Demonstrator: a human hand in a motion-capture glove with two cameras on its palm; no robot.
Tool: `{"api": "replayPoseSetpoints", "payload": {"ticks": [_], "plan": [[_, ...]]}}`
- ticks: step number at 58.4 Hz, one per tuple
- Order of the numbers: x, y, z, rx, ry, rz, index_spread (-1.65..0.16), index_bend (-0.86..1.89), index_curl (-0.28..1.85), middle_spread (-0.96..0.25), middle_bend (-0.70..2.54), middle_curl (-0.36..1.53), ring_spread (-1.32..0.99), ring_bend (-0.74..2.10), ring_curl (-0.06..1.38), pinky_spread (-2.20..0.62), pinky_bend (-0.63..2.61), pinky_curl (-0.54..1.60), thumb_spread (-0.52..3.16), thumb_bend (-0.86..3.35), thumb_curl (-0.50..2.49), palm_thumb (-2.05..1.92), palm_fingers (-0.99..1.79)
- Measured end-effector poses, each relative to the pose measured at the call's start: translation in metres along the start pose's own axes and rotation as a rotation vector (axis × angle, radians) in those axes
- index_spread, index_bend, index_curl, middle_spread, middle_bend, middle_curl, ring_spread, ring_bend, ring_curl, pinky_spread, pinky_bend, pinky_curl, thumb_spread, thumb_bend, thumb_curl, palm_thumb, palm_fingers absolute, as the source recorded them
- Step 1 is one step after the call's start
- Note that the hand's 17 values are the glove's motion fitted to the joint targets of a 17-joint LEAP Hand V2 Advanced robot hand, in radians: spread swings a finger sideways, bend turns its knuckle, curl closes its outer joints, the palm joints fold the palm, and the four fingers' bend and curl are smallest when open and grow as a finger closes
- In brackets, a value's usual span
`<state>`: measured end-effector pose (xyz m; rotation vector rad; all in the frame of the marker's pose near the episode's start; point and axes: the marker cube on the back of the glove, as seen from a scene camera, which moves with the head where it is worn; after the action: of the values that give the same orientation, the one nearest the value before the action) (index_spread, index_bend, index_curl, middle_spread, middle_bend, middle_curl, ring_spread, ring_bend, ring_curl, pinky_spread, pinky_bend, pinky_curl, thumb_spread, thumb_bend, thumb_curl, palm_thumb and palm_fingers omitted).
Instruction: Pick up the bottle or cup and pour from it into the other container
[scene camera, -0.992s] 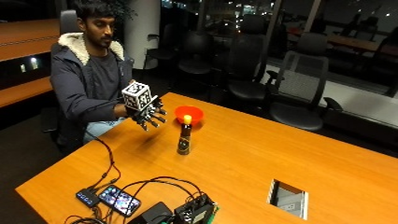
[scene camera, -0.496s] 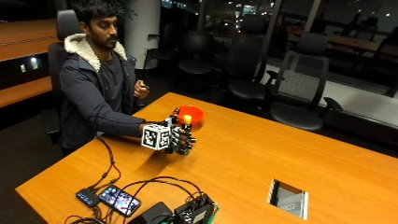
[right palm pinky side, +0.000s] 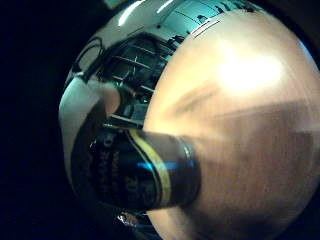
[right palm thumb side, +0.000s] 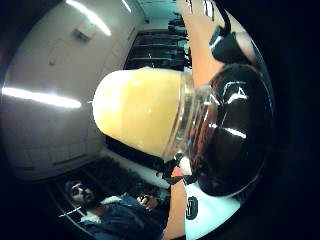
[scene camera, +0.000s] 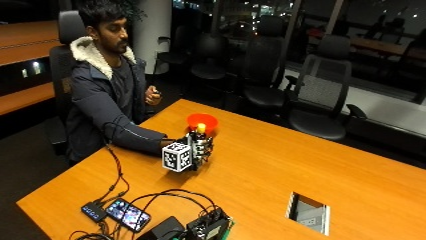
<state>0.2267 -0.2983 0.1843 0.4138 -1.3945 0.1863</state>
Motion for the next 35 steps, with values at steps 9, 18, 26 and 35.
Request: {"api": "replayPoseSetpoints", "payload": {"ticks": [9, 18, 26, 35], "plan": [[0.001, -0.001, 0.001, 0.056, 0.0, -0.024, -0.31, 0.16, 0.3, -0.23, 0.54, 0.42, -0.18, 0.61, 0.38, -0.05, 0.5, 0.27, 0.75, -0.01, 0.4, 0.72, 1.35], [-0.001, 0.002, -0.002, 0.058, -0.008, -0.016, -0.3, 0.17, 0.34, -0.22, 0.59, 0.45, -0.2, 0.66, 0.41, -0.15, 0.49, 0.29, 0.73, -0.02, 0.44, 0.79, 1.37], [-0.017, 0.002, -0.007, 0.061, 0.005, -0.023, -0.3, 0.17, 0.37, -0.21, 0.61, 0.46, -0.2, 0.68, 0.42, -0.18, 0.49, 0.31, 0.71, -0.03, 0.46, 0.83, 1.37], [-0.075, 0.003, -0.007, 0.051, 0.046, -0.114, -0.29, 0.17, 0.39, -0.21, 0.62, 0.47, -0.2, 0.69, 0.42, -0.2, 0.48, 0.33, 0.69, -0.04, 0.47, 0.83, 1.36]]}}
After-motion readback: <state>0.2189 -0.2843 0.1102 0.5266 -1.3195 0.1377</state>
